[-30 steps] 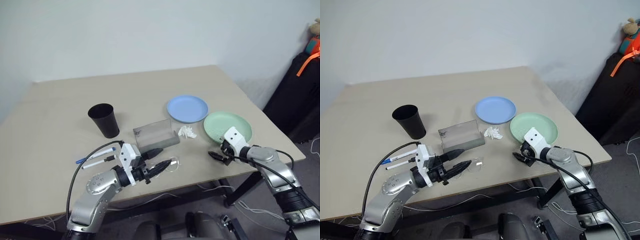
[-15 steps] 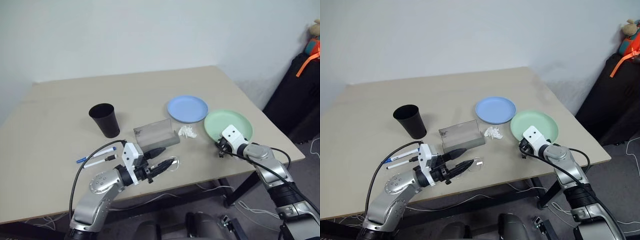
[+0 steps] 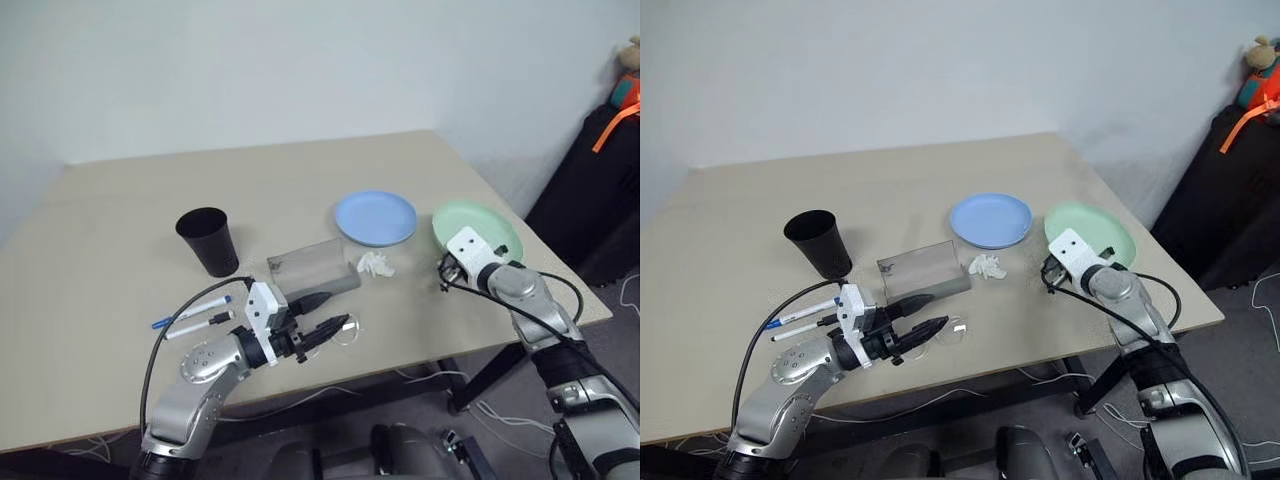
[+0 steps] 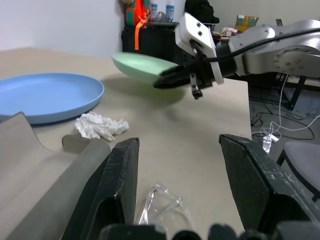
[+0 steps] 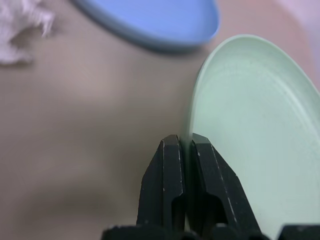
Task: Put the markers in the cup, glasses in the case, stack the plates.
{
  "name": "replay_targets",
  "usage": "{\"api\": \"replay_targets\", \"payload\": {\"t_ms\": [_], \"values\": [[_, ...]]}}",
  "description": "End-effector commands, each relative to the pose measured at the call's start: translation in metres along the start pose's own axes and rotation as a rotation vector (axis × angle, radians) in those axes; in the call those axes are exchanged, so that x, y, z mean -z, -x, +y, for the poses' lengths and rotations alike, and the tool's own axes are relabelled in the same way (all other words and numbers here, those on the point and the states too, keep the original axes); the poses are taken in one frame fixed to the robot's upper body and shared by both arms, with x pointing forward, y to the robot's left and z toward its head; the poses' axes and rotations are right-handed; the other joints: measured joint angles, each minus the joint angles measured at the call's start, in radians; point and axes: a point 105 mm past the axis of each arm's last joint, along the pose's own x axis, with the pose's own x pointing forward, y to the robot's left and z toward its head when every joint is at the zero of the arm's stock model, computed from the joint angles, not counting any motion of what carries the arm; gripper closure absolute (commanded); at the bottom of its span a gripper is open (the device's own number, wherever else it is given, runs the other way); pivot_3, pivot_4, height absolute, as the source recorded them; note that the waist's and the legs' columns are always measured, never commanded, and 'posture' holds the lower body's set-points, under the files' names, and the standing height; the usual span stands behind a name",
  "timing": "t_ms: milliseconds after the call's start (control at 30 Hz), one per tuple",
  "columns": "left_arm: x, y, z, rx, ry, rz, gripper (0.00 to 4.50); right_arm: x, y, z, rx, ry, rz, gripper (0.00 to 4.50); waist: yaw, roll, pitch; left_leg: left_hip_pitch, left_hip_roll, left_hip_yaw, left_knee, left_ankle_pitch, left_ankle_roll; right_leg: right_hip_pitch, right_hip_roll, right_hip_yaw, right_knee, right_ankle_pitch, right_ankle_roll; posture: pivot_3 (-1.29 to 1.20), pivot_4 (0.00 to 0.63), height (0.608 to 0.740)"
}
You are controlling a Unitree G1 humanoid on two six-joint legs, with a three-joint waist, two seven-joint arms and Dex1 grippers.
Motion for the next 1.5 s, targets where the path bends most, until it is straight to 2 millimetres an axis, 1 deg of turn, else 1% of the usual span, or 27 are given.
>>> {"api": "replay_targets", "payload": {"t_ms": [33,100,267,400,500,567,667,767,833,933,1100,1233,1367,1467,1500], "values": [[-0.012,-0.001,0.007,-0.011,-0.045,-0.031,1.83,-0.050,-0.007,-0.015,-0.061,0.159,-0.186,4.48,-0.002,0.000,0.000,0.000,0.000,0.000,0.000,0.000,0.000,0.000,0.000,0.000,0.000,0.000,0.000,0.00,0.000,0.720],[-0.012,-0.001,0.009,-0.015,-0.049,-0.030,1.83,-0.063,-0.015,-0.015,-0.121,0.190,-0.222,4.48,-0.002,0.000,0.000,0.002,0.000,-0.001,0.000,0.000,0.000,0.001,0.002,0.000,0.000,0.000,0.000,0.00,0.000,0.720],[-0.013,-0.001,0.011,-0.026,-0.057,-0.034,1.83,-0.091,-0.032,-0.015,-0.207,0.240,-0.278,4.48,-0.002,0.000,0.000,0.004,0.000,-0.002,0.000,0.000,0.001,0.004,0.004,0.001,0.002,0.000,0.000,0.00,0.000,0.720],[-0.013,0.001,0.011,-0.042,-0.062,-0.037,1.83,-0.102,-0.041,-0.010,-0.237,0.260,-0.288,4.48,-0.001,0.000,0.000,0.004,-0.002,-0.003,-0.001,0.000,0.001,0.003,0.004,0.005,0.005,0.001,-0.001,0.00,0.000,0.720],[-0.013,0.004,0.012,-0.064,-0.066,-0.039,1.83,-0.110,-0.045,-0.005,-0.256,0.258,-0.296,4.48,-0.001,0.000,0.000,0.004,-0.011,-0.003,-0.002,0.000,0.001,0.000,0.004,0.020,0.014,0.001,-0.001,0.00,0.000,0.720],[-0.013,0.005,0.012,-0.073,-0.068,-0.041,1.83,-0.112,-0.046,-0.003,-0.270,0.260,-0.301,4.48,-0.001,0.000,0.000,0.004,-0.012,-0.002,-0.002,0.000,0.002,-0.001,0.004,0.023,0.014,0.001,-0.001,0.00,0.000,0.720],[-0.012,0.008,0.011,-0.086,-0.066,-0.042,1.83,-0.118,-0.047,-0.003,-0.264,0.232,-0.319,3.69,-0.001,0.000,0.000,0.004,-0.014,-0.002,-0.002,-0.001,0.003,0.000,0.004,0.027,0.013,0.001,-0.001,0.00,0.000,0.720],[-0.011,0.009,0.009,-0.091,-0.062,-0.039,1.83,-0.122,-0.046,-0.005,-0.258,0.217,-0.341,2.73,-0.001,0.000,0.000,0.004,-0.015,-0.002,-0.002,-0.001,0.004,0.000,0.004,0.028,0.013,0.001,-0.001,0.00,0.000,0.720],[-0.011,0.010,0.009,-0.092,-0.062,-0.038,1.83,-0.122,-0.045,-0.005,-0.262,0.218,-0.348,2.01,-0.001,0.000,0.000,0.004,-0.015,-0.002,-0.002,-0.001,0.004,0.000,0.004,0.028,0.013,0.001,-0.001,0.00,0.000,0.720],[-0.011,0.010,0.010,-0.092,-0.062,-0.036,1.83,-0.122,-0.043,-0.006,-0.263,0.216,-0.361,2.01,-0.001,0.000,0.000,0.004,-0.015,-0.002,-0.002,-0.001,0.004,0.000,0.004,0.028,0.014,0.001,-0.001,0.00,0.000,0.720],[-0.012,0.009,0.012,-0.082,-0.065,-0.031,1.83,-0.121,-0.035,-0.006,-0.332,0.138,-0.403,2.01,-0.002,0.000,0.000,0.005,-0.014,-0.002,-0.002,0.000,0.004,0.000,0.005,0.028,0.014,0.001,-0.001,0.00,0.000,0.720],[-0.012,0.007,0.013,-0.072,-0.065,-0.030,1.83,-0.110,-0.025,-0.001,-0.440,0.127,-0.406,2.01,-0.001,0.000,0.000,0.005,-0.014,-0.003,-0.002,0.000,0.004,0.001,0.005,0.028,0.014,0.001,-0.001,0.00,0.000,0.720],[-0.012,0.005,0.013,-0.063,-0.065,-0.030,1.83,-0.085,-0.014,0.011,-0.557,0.147,-0.357,2.01,0.000,0.000,0.000,0.005,-0.015,-0.004,-0.002,0.000,0.004,0.003,0.005,0.028,0.013,0.001,-0.001,0.00,0.000,0.720],[-0.013,0.004,0.014,-0.059,-0.066,-0.032,1.83,-0.080,-0.014,0.015,-0.563,0.103,-0.348,2.58,-0.002,0.000,0.000,0.006,-0.015,-0.003,-0.002,0.000,0.004,0.003,0.005,0.029,0.013,0.001,-0.001,0.00,0.000,0.720],[-0.013,0.003,0.014,-0.058,-0.066,-0.032,1.83,-0.079,-0.015,0.017,-0.565,0.088,-0.346,2.87,-0.003,0.000,0.000,0.006,-0.015,-0.002,-0.002,0.000,0.004,0.002,0.005,0.030,0.014,0.001,-0.001,0.00,0.000,0.720]]}}
